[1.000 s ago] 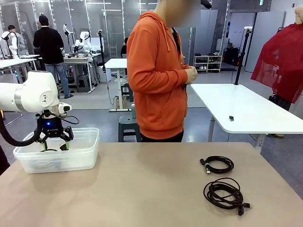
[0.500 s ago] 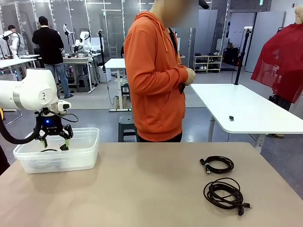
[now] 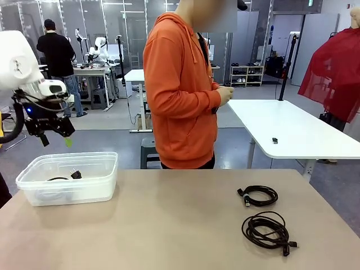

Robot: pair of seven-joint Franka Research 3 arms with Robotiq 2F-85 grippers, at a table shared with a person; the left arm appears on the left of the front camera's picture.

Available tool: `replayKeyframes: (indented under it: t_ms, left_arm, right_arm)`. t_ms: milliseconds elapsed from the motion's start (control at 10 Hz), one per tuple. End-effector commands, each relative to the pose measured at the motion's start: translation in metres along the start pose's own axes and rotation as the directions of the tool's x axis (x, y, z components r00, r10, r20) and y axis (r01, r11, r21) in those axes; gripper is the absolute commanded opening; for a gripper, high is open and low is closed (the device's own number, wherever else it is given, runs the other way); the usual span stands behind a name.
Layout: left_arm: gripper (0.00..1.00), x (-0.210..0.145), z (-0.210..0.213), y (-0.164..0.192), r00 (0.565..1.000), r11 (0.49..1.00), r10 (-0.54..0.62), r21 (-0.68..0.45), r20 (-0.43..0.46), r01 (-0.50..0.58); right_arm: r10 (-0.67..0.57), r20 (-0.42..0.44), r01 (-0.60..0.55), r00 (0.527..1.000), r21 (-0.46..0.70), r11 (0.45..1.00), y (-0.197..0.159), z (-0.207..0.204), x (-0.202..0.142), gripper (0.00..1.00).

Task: Organize and store the cables.
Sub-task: Place the Power Cable into the Organizing box.

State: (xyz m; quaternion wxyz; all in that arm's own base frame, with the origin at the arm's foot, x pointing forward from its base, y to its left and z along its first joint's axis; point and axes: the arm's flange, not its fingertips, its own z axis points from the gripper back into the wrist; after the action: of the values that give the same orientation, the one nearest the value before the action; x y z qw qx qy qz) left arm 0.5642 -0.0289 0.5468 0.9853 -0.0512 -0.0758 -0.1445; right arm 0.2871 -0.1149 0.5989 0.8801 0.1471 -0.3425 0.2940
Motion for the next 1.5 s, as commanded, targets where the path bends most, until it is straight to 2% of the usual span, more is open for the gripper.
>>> replayKeyframes:
  t_ms: [0,200,400,700,1000,1100,1300,1400]
  left_arm:
    - [1.0,-0.035,0.022,-0.014,0.994,0.994,-0.113,-0.005,0.005,0.113]
    - [1.0,-0.063,0.059,-0.031,0.979,0.98,-0.194,0.05,0.058,0.191]
    - [1.0,-0.101,0.092,-0.05,0.95,0.967,-0.25,0.092,0.186,0.236]
    - [1.0,-0.137,0.116,-0.054,0.898,0.956,-0.294,0.078,0.327,0.284]
    - [1.0,-0.174,0.122,-0.065,0.873,0.931,-0.36,0.063,0.328,0.36]
    - [1.0,-0.189,0.123,-0.064,0.851,0.915,-0.386,0.034,0.355,0.401]
    - [1.0,-0.198,0.127,-0.072,0.85,0.909,-0.404,0.043,0.338,0.415]
    - [1.0,-0.205,0.124,-0.072,0.837,0.9,-0.419,0.04,0.353,0.434]
  right_arm:
    - [0.003,0.005,-0.003,1.0,0.002,1.0,0.001,-0.001,0.0,1.0]
    - [0.003,0.005,-0.003,1.0,0.002,1.0,0.001,-0.001,0.0,1.0]
    - [0.003,0.005,-0.003,1.0,0.002,1.0,0.001,-0.001,0.0,1.0]
    - [0.003,0.005,-0.003,1.0,0.002,1.0,0.001,-0.001,0.0,1.0]
    - [0.003,0.005,-0.003,1.0,0.002,1.0,0.001,-0.001,0.0,1.0]
    - [0.003,0.005,-0.003,1.0,0.002,1.0,0.001,-0.001,0.0,1.0]
    - [0.003,0.005,-0.003,1.0,0.002,1.0,0.001,-0.001,0.0,1.0]
    - [0.003,0.005,-0.003,1.0,0.002,1.0,0.001,-0.001,0.0,1.0]
